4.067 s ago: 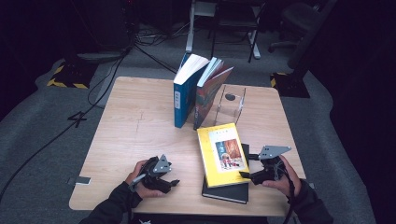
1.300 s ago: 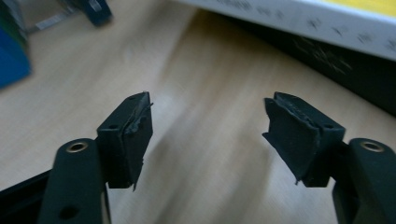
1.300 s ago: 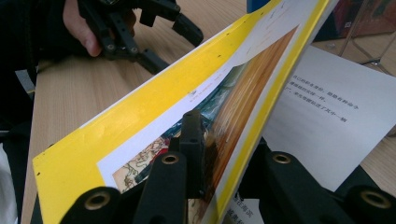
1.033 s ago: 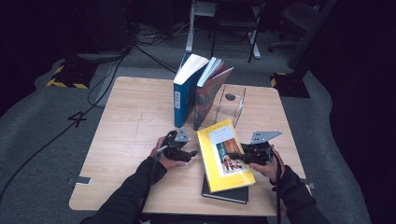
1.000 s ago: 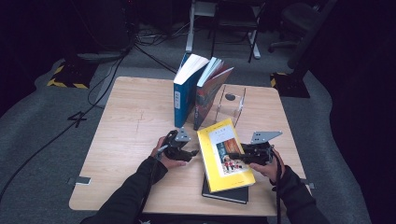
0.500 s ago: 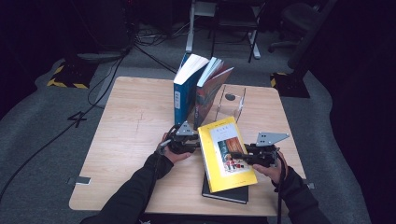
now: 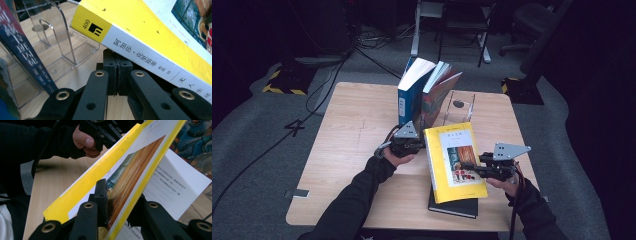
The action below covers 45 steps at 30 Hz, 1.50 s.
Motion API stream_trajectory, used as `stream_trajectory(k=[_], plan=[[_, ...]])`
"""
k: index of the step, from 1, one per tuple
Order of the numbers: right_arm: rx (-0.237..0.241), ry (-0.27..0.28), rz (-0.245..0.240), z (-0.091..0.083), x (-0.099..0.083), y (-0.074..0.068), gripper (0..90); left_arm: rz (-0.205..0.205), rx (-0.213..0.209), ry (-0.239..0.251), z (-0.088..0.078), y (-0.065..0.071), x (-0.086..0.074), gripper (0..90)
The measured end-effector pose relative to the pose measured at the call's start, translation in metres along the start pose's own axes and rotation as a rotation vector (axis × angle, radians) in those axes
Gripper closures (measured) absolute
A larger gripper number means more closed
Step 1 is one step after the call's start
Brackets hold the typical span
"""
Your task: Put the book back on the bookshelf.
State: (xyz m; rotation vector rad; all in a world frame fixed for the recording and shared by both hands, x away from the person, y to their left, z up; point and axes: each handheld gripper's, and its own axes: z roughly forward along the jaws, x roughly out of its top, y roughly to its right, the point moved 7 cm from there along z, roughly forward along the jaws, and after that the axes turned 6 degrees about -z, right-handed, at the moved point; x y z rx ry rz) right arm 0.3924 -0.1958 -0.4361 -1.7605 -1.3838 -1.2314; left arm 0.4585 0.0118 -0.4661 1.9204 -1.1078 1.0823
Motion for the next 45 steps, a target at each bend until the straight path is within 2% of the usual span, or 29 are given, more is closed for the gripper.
stream_trajectory(k=[4,6,9,11,16,17,21,25,28,30,37,41,43,45], plan=[[0.017,-0.007,-0.016,0.002,0.004,-0.003,68.1,0.015,-0.007,0.004,0.000,0.003,0.008,89.6],[0.027,-0.004,-0.012,0.001,0.006,-0.003,68.6,0.020,-0.031,0.013,0.000,0.004,0.011,89.6],[0.025,-0.018,-0.017,0.001,0.005,-0.001,70.3,0.030,-0.027,0.010,0.000,0.005,0.014,89.6],[0.011,-0.025,-0.015,0.002,0.004,0.001,75.2,0.036,-0.030,0.011,0.000,0.006,0.018,89.7],[-0.020,-0.016,-0.021,0.002,0.002,0.003,80.1,0.067,-0.043,0.023,-0.005,0.009,0.031,89.8],[-0.030,-0.010,-0.024,0.002,0.002,0.003,81.0,0.068,-0.046,0.036,-0.007,0.011,0.039,89.8],[-0.094,0.037,-0.056,0.003,0.008,0.005,85.6,0.107,-0.042,0.059,-0.015,0.017,0.059,89.8],[-0.144,0.060,-0.082,0.001,0.012,0.006,87.2,0.133,-0.038,0.066,-0.020,0.023,0.068,89.8],[-0.164,0.067,-0.097,-0.002,0.012,0.005,87.3,0.140,-0.029,0.064,-0.022,0.027,0.068,89.7],[-0.160,0.073,-0.108,-0.003,0.013,0.002,87.3,0.129,-0.039,0.076,-0.025,0.031,0.067,89.2],[-0.173,0.081,-0.166,-0.010,0.013,-0.012,87.3,0.139,-0.013,0.106,-0.033,0.045,0.063,84.2],[-0.165,0.090,-0.169,-0.014,0.010,-0.016,87.3,0.137,-0.015,0.107,-0.035,0.054,0.056,78.8],[-0.156,0.099,-0.156,-0.016,0.007,-0.017,87.3,0.131,-0.039,0.113,-0.035,0.058,0.052,78.5],[-0.154,0.098,-0.155,-0.017,0.005,-0.018,87.3,0.136,-0.041,0.113,-0.035,0.063,0.047,76.2]])
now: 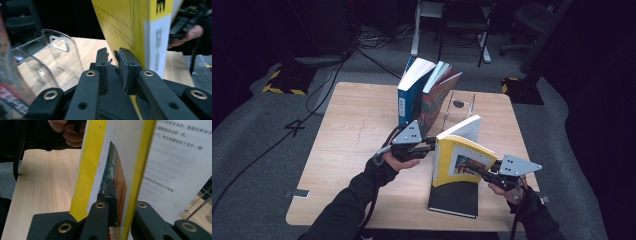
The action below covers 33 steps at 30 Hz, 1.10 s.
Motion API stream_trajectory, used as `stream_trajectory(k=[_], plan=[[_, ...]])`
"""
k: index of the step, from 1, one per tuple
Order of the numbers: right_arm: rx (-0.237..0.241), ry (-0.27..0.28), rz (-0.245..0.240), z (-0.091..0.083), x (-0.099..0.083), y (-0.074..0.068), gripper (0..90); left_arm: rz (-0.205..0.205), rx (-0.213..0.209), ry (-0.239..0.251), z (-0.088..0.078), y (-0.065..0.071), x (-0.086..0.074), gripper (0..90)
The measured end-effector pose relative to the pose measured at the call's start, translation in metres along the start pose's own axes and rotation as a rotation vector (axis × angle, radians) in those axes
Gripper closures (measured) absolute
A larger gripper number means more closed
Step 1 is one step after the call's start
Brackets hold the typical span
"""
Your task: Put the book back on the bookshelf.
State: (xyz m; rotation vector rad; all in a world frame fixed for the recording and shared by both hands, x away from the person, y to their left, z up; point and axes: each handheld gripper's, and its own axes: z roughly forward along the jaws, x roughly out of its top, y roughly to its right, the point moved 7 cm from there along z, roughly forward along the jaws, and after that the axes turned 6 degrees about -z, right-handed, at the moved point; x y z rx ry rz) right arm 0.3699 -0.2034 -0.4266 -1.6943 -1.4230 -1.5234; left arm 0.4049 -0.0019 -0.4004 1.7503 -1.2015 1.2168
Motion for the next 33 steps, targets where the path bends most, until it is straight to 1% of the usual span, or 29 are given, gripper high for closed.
stream_trajectory(k=[1,3,4,5,7,9,10,11,12,13,14,15,17,19,20,22,25,26,27,28,31,32,33], plan=[[0.006,0.004,0.006,-0.001,-0.001,-0.001,87.3,-0.005,-0.007,0.001,0.000,0.002,-0.002,74.8],[0.004,0.002,-0.003,-0.003,-0.002,-0.002,87.4,-0.007,-0.022,-0.002,0.001,0.006,-0.006,72.8],[0.005,-0.003,-0.007,-0.004,-0.002,-0.003,87.4,0.000,-0.018,-0.012,0.001,0.007,-0.009,71.3],[0.006,-0.003,-0.011,-0.005,-0.003,-0.005,87.4,0.007,-0.009,-0.023,0.001,0.008,-0.011,67.7],[0.010,-0.004,-0.014,-0.006,-0.004,-0.007,87.4,0.013,-0.012,-0.042,0.001,0.011,-0.017,64.7],[0.013,-0.007,-0.019,-0.007,-0.004,-0.008,87.4,0.014,-0.002,-0.063,0.001,0.013,-0.023,61.5],[0.014,-0.007,-0.022,-0.008,-0.005,-0.008,87.4,0.006,0.003,-0.072,0.001,0.013,-0.027,60.4],[0.014,-0.007,-0.022,-0.008,-0.005,-0.008,87.4,0.006,0.003,-0.072,0.001,0.013,-0.027,57.9],[0.014,-0.009,-0.022,-0.008,-0.005,-0.009,87.4,-0.003,0.016,-0.086,0.001,0.014,-0.032,57.9],[0.015,-0.009,-0.028,-0.009,-0.004,-0.009,87.4,-0.011,0.020,-0.105,0.001,0.015,-0.037,57.1],[0.014,-0.012,-0.031,-0.009,-0.004,-0.010,87.4,0.000,0.032,-0.122,0.001,0.015,-0.041,56.5],[0.014,-0.012,-0.032,-0.009,-0.004,-0.010,87.4,0.003,0.038,-0.138,0.000,0.015,-0.045,55.2],[0.015,-0.011,-0.032,-0.009,-0.004,-0.010,87.4,-0.004,0.044,-0.161,0.000,0.016,-0.053,53.7],[0.016,-0.009,-0.030,-0.009,-0.004,-0.010,87.4,-0.011,0.055,-0.187,0.000,0.017,-0.062,48.2],[0.015,-0.011,-0.031,-0.009,-0.004,-0.010,87.4,-0.015,0.052,-0.199,0.000,0.017,-0.065,45.6],[0.014,-0.009,-0.030,-0.009,-0.004,-0.010,87.4,-0.016,0.043,-0.220,0.001,0.020,-0.072,44.6],[0.014,-0.008,-0.028,-0.009,-0.004,-0.010,87.4,-0.016,0.040,-0.256,0.007,0.026,-0.082,37.8],[0.012,-0.008,-0.028,-0.009,-0.004,-0.010,87.3,-0.016,0.047,-0.263,0.010,0.028,-0.085,35.8],[0.012,-0.008,-0.028,-0.009,-0.004,-0.010,87.3,-0.016,0.047,-0.263,0.010,0.028,-0.085,34.2],[0.012,-0.007,-0.028,-0.009,-0.004,-0.010,87.3,-0.019,0.040,-0.265,0.013,0.031,-0.087,34.2],[0.017,-0.009,-0.032,-0.010,-0.004,-0.011,87.2,-0.035,0.026,-0.239,0.023,0.037,-0.085,32.1],[0.017,-0.009,-0.032,-0.010,-0.004,-0.011,87.2,-0.035,0.026,-0.239,0.023,0.037,-0.085,31.4],[0.018,-0.009,-0.032,-0.010,-0.004,-0.011,87.2,-0.043,0.023,-0.232,0.029,0.039,-0.084,31.4]])
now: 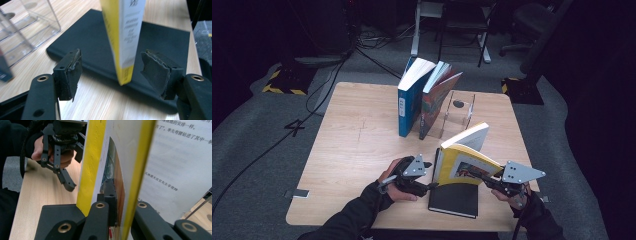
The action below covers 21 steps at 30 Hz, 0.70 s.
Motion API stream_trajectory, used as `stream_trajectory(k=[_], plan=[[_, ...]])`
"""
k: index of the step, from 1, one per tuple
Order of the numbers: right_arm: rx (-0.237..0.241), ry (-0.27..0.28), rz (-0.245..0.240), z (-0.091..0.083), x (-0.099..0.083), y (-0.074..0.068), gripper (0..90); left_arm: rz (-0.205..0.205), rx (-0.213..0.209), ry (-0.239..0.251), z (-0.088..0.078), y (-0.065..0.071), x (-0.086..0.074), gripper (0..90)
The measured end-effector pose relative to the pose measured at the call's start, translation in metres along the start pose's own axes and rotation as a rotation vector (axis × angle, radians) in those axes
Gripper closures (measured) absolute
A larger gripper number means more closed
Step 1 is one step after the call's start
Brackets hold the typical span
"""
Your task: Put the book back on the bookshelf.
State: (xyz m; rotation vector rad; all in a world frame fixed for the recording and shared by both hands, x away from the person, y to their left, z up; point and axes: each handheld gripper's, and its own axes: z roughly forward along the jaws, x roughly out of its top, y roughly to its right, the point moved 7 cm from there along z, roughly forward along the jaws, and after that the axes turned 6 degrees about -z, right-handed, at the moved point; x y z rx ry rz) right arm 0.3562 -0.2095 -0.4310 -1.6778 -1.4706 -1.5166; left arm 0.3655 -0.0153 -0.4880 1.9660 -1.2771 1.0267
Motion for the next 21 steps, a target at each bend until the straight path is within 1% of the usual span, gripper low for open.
stream_trajectory(k=[1,2,4,5,8,10,11,12,14,15,16,17,18,19,20,21], plan=[[0.001,-0.003,-0.003,0.000,0.000,0.000,87.0,-0.005,-0.002,0.003,0.003,0.001,0.001,28.3],[0.001,-0.002,-0.002,-0.001,0.000,0.000,87.0,-0.013,-0.003,0.016,0.005,0.002,0.003,27.7],[0.002,-0.005,-0.009,-0.001,0.000,-0.001,86.7,-0.017,-0.001,0.032,0.007,0.003,0.008,30.1],[0.002,-0.005,-0.009,-0.001,0.000,-0.001,86.7,-0.017,-0.001,0.032,0.007,0.003,0.008,31.0],[0.003,-0.007,-0.014,-0.001,0.000,-0.001,85.7,-0.013,-0.010,0.065,0.007,0.006,0.019,33.5],[-0.001,-0.015,-0.016,-0.002,-0.001,-0.001,84.9,-0.001,-0.014,0.087,0.006,0.007,0.027,35.4],[0.003,-0.016,-0.016,-0.003,-0.001,-0.001,84.7,-0.003,-0.021,0.101,0.004,0.008,0.030,37.0],[0.001,-0.018,-0.016,-0.003,-0.002,-0.001,84.6,0.004,-0.022,0.107,0.003,0.008,0.034,39.1],[-0.002,-0.025,-0.021,-0.005,-0.003,-0.001,83.4,0.000,-0.032,0.143,0.000,0.009,0.042,40.7],[-0.005,-0.028,-0.019,-0.005,-0.004,-0.001,83.0,0.003,-0.042,0.156,-0.002,0.010,0.045,42.9],[-0.007,-0.033,-0.020,-0.006,-0.005,-0.001,82.4,0.013,-0.042,0.163,-0.003,0.010,0.048,43.2],[-0.009,-0.033,-0.021,-0.006,-0.005,0.000,82.0,0.013,-0.027,0.167,-0.003,0.010,0.051,43.3],[-0.011,-0.037,-0.017,-0.007,-0.006,0.000,81.6,0.015,-0.032,0.169,-0.003,0.011,0.054,44.2],[-0.011,-0.040,-0.017,-0.008,-0.006,0.000,81.0,0.020,-0.043,0.182,-0.004,0.012,0.058,44.6],[-0.014,-0.043,-0.020,-0.008,-0.007,0.000,80.6,0.028,-0.029,0.187,-0.005,0.012,0.061,44.6],[-0.019,-0.043,-0.020,-0.008,-0.007,0.000,79.9,0.028,-0.025,0.191,-0.006,0.012,0.065,44.7]])
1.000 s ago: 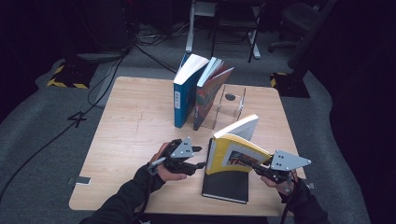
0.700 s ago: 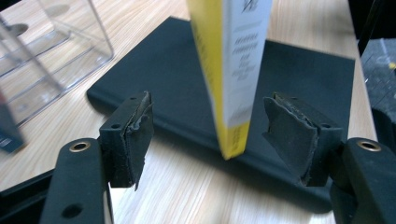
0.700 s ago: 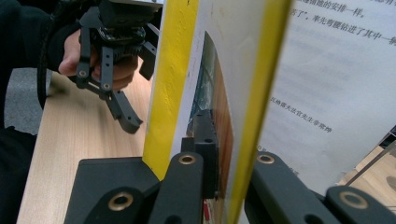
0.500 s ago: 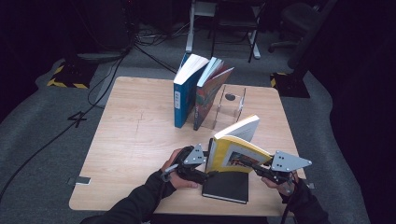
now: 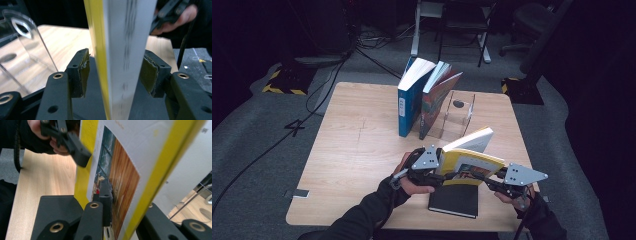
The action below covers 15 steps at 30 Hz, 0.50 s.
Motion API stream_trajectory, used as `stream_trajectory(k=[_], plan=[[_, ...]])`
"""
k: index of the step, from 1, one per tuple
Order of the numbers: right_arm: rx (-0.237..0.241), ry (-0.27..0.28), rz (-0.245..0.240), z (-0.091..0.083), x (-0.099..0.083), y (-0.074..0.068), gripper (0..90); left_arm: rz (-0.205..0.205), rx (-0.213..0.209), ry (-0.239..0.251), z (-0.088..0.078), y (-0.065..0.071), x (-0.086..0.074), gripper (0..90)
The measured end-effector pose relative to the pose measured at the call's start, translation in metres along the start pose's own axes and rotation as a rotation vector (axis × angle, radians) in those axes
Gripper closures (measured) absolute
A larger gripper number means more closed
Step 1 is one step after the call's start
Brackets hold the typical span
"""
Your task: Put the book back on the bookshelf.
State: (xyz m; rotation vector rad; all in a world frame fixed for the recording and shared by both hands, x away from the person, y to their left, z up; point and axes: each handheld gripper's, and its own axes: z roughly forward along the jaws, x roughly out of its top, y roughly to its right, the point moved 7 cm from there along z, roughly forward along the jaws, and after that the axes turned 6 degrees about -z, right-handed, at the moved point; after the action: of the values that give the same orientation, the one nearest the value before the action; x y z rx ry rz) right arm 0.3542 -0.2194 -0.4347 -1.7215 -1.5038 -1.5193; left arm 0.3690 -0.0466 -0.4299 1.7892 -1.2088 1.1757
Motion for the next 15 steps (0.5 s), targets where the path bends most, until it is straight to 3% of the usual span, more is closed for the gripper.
stream_trajectory(k=[6,15], plan=[[-0.023,-0.021,0.032,0.000,-0.006,0.004,71.4,0.004,0.024,0.050,-0.004,-0.001,0.021,43.1],[-0.028,-0.042,0.038,0.002,-0.015,0.004,66.9,0.015,0.012,0.077,-0.007,0.001,0.040,44.8]])
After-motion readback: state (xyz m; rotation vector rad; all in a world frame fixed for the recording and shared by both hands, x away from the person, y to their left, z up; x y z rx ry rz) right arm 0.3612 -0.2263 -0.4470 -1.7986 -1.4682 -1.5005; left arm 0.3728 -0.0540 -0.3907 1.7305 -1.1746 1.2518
